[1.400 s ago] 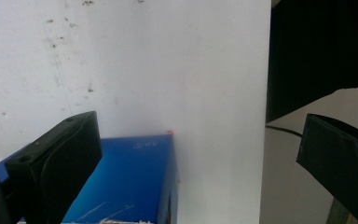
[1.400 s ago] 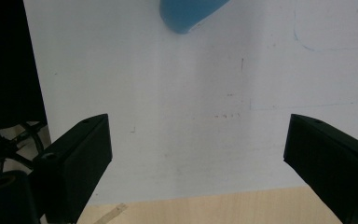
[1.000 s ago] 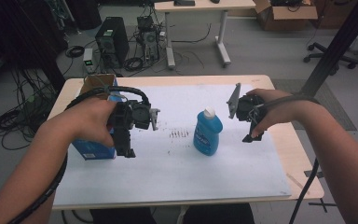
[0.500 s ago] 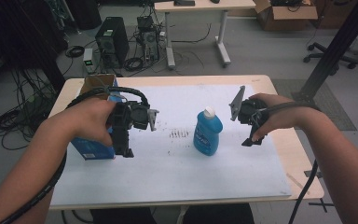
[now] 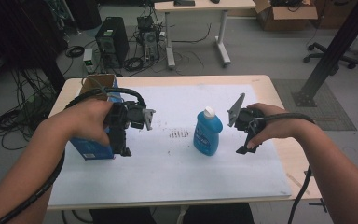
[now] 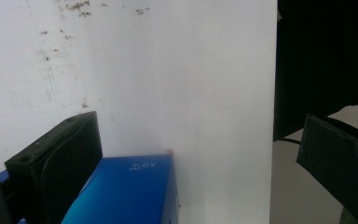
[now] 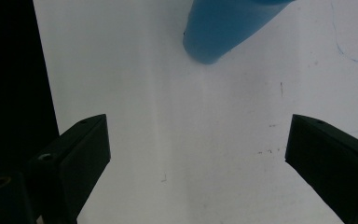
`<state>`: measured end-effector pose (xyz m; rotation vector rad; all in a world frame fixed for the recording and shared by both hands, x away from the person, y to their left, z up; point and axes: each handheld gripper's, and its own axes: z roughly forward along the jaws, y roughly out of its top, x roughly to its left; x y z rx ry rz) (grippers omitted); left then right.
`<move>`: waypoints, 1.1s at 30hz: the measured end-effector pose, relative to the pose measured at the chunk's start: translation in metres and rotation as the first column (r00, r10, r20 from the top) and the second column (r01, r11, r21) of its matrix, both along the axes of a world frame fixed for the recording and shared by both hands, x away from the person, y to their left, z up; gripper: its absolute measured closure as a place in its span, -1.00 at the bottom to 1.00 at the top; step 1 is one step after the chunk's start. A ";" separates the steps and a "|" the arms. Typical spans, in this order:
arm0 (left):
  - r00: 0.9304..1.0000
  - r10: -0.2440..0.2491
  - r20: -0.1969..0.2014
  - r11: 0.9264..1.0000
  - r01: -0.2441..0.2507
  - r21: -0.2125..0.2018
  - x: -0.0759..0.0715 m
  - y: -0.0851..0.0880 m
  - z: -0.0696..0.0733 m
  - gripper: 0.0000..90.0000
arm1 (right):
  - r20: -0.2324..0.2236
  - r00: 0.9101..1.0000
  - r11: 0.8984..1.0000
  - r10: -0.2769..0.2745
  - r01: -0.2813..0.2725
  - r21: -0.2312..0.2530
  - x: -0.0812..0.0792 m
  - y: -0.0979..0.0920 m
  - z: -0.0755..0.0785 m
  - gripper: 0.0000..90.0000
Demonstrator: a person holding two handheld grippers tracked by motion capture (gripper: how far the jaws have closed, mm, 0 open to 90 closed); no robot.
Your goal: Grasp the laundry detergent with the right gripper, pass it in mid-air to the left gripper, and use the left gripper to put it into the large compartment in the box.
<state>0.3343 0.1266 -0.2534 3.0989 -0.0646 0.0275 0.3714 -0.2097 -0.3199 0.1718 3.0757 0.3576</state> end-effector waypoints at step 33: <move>1.000 -0.003 -0.016 1.000 0.003 0.018 0.003 0.001 -0.007 -0.99 | 0.005 0.978 0.931 -0.208 0.196 0.307 -0.009 -0.006 -0.052 -0.91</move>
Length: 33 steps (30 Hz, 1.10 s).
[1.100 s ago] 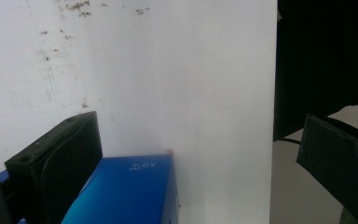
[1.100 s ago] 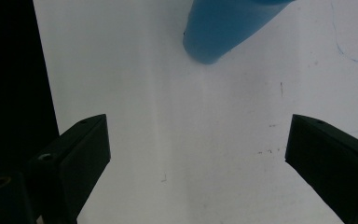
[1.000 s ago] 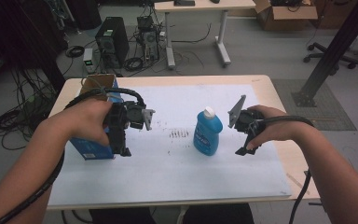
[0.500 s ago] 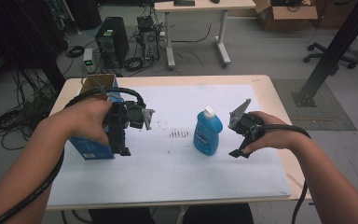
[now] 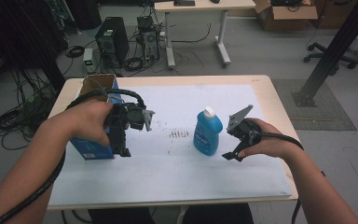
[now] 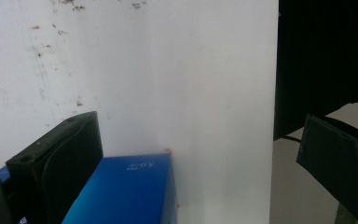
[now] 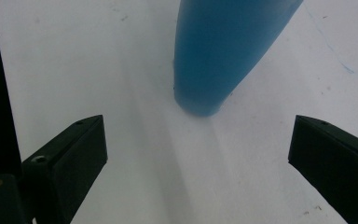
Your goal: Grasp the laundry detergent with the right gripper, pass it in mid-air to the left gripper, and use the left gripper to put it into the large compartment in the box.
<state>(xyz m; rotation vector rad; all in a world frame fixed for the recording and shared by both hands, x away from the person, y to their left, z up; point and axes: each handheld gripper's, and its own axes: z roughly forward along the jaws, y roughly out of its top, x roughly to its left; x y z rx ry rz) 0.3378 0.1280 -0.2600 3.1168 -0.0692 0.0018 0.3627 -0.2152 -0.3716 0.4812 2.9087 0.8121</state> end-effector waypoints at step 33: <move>0.999 0.045 -0.027 0.998 -0.044 0.035 0.005 0.007 -0.011 -0.99 | -0.012 0.980 0.916 -0.197 0.188 0.353 -0.004 0.001 -0.037 -0.94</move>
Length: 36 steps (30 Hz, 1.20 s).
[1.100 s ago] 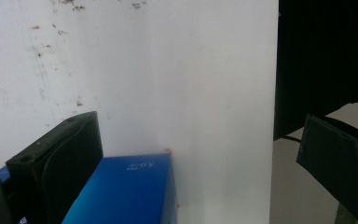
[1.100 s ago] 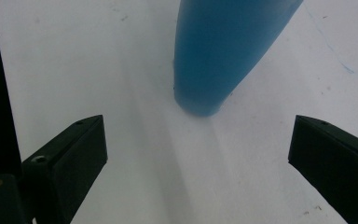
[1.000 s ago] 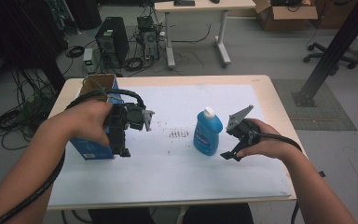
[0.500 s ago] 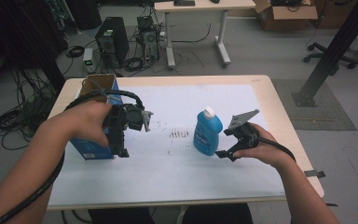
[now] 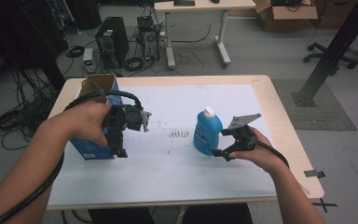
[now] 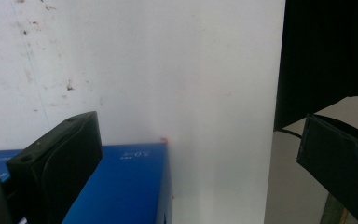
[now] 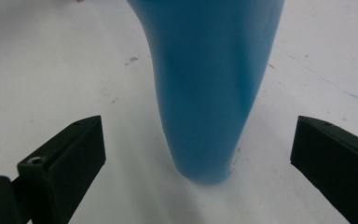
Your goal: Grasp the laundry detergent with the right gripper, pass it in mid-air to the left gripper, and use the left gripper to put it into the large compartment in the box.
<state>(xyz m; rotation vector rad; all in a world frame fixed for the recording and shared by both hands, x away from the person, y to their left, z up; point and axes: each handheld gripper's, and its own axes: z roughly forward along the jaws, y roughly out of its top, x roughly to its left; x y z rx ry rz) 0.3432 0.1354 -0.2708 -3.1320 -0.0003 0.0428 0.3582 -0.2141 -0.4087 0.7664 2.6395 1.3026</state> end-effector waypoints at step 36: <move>1.000 0.009 -0.009 1.000 -0.009 0.027 0.003 -0.004 0.000 -0.99 | 0.129 0.957 0.950 -0.260 0.230 0.211 -0.009 0.015 -0.016 -0.99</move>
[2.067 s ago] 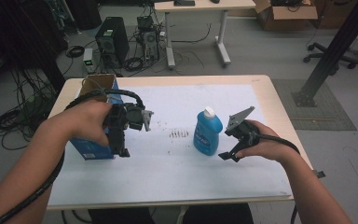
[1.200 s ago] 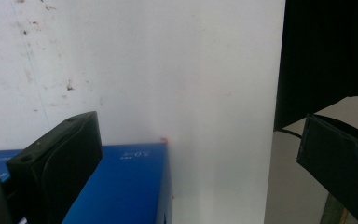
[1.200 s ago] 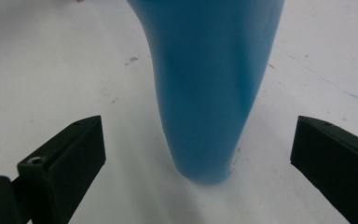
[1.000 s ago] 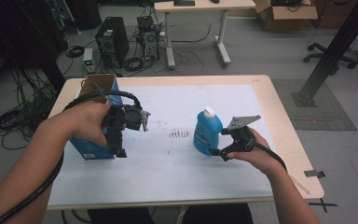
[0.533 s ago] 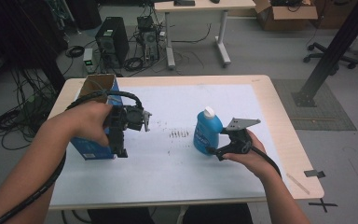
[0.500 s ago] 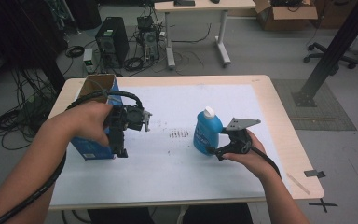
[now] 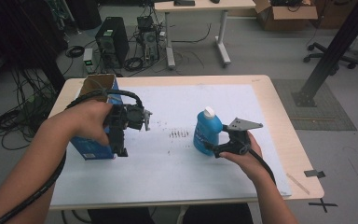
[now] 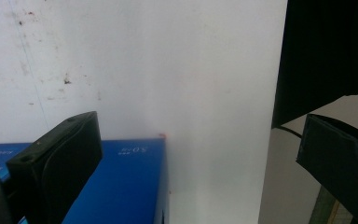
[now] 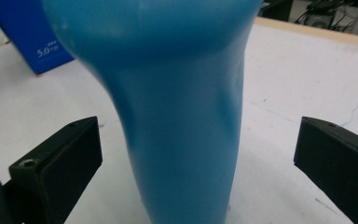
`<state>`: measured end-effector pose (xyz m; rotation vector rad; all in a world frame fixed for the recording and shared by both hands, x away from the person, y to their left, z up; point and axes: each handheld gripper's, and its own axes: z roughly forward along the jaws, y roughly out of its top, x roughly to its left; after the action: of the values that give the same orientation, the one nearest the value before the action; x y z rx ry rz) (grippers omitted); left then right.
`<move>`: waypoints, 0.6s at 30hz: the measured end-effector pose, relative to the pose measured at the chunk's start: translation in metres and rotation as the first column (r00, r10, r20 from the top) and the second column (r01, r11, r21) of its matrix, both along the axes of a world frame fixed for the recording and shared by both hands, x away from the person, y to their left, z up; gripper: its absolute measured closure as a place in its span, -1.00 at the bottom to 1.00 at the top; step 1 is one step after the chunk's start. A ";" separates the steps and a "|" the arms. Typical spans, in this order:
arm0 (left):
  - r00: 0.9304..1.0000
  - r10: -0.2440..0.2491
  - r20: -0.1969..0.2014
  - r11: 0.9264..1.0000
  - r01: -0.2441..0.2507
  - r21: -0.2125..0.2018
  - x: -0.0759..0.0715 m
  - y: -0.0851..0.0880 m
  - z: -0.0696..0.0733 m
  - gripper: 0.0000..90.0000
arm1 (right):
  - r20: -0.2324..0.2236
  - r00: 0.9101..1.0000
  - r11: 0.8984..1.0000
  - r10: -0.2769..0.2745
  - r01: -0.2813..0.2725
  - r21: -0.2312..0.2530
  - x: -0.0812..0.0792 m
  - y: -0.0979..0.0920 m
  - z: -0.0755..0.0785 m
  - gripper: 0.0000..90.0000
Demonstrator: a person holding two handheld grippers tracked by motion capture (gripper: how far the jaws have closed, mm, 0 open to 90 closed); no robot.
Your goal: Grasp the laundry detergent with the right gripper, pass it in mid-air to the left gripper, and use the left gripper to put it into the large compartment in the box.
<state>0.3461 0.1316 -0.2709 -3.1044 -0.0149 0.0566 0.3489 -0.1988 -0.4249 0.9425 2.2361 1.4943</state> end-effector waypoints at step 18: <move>1.000 -0.010 0.001 1.000 0.010 -0.002 0.000 -0.002 -0.001 -0.99 | 0.051 0.996 0.996 -0.074 0.071 0.059 -0.005 0.016 -0.007 -1.00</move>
<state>0.3457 0.1295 -0.2721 -3.1060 0.0014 0.0541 0.3436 -0.1829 -0.4324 0.9782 2.1095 1.5409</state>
